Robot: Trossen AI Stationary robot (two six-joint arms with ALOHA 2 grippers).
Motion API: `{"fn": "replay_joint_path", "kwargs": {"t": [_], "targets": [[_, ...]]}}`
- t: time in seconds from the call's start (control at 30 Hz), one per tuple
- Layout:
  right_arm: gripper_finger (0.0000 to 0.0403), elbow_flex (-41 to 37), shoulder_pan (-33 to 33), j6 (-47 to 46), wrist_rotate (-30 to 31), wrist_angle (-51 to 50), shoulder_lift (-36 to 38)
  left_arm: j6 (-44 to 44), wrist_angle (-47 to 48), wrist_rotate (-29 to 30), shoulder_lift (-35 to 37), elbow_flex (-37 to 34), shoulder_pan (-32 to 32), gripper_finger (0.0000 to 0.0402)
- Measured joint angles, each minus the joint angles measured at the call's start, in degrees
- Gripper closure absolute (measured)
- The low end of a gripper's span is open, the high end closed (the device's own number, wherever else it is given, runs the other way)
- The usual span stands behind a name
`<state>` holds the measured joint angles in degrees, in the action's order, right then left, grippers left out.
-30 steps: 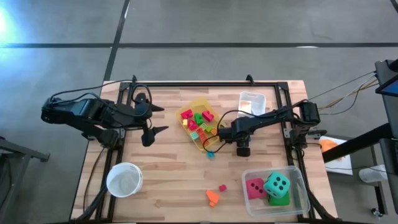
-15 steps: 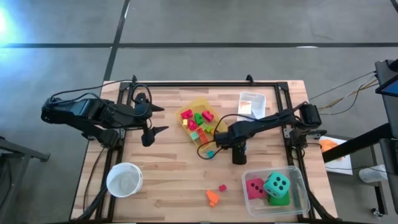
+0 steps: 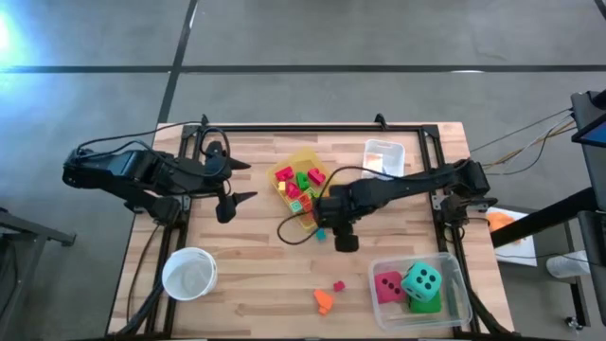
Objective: Pick & Place Toys
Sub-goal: Put the blue game piece into the yellow bin
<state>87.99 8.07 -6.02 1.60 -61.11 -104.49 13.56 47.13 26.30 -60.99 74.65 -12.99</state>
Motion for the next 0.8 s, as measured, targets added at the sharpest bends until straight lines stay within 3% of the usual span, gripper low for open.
{"fn": "replay_joint_path", "kwargs": {"t": [0.5, 0.8], "targets": [[0.028, 5.69, -9.28, 7.98, 0.28, 6.04, -6.48, 0.38, -0.17, 0.02, 0.0, 0.0, 0.0, 0.0051], [0.028, 12.9, -13.22, 7.26, -1.56, -0.51, -16.17, 0.35, -0.13, 0.0, 0.0, 0.0, -0.02, 0.0051]]}}
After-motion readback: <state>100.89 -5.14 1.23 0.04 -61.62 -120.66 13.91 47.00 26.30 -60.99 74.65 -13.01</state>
